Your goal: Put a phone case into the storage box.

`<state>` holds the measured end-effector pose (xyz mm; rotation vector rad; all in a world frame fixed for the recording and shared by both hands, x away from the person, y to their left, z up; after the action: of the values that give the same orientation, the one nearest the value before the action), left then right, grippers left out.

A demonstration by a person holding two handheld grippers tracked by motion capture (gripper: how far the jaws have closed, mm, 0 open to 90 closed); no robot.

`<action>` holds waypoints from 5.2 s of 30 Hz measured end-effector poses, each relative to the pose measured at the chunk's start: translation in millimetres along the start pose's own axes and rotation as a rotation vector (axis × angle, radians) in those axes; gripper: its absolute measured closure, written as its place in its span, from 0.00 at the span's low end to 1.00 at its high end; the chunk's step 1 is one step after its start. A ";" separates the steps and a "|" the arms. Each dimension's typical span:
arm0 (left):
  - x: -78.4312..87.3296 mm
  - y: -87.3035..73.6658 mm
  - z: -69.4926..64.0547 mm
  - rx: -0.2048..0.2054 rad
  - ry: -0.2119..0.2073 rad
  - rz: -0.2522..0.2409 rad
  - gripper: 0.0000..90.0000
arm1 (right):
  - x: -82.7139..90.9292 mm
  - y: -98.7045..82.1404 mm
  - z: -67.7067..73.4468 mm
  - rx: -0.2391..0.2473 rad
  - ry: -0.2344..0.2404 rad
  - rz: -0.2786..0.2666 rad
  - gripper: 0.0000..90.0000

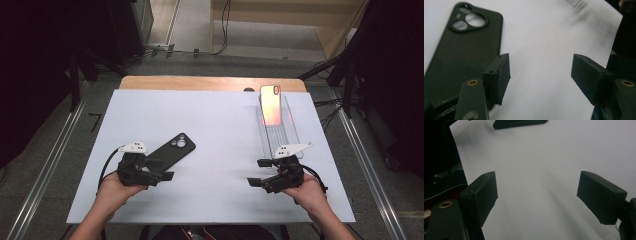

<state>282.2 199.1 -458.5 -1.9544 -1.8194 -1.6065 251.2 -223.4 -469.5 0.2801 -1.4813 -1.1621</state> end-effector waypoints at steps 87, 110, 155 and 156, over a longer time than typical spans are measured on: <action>-70.4 27.3 55.6 -0.204 0.324 -0.032 0.15 | -3.8 -2.7 -3.3 -0.046 -0.010 -0.007 0.17; -46.5 48.7 27.0 -0.082 0.236 -0.063 0.17 | 3.4 8.8 0.9 -0.046 -0.016 -0.077 0.17; -83.0 34.8 -55.1 0.106 0.254 -0.395 0.17 | -7.3 56.3 6.9 -0.260 -0.102 -0.111 0.19; -84.7 34.0 -56.5 0.105 0.248 -0.399 0.17 | -8.1 57.2 5.9 -0.264 -0.099 -0.114 0.19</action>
<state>289.9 92.5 -468.1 -1.3370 -2.2290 -1.7114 272.9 -187.3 -429.4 0.1284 -1.3917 -1.4650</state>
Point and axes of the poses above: each handheld gripper's, and its own axes: x roughly backward along the jaws, y roughly out of its top, z roughly to its left, the point moved 1 cm from there along -x, roughly forward along the jaws, and after that the axes turned 12 degrees about x, right-handed, at the moved point
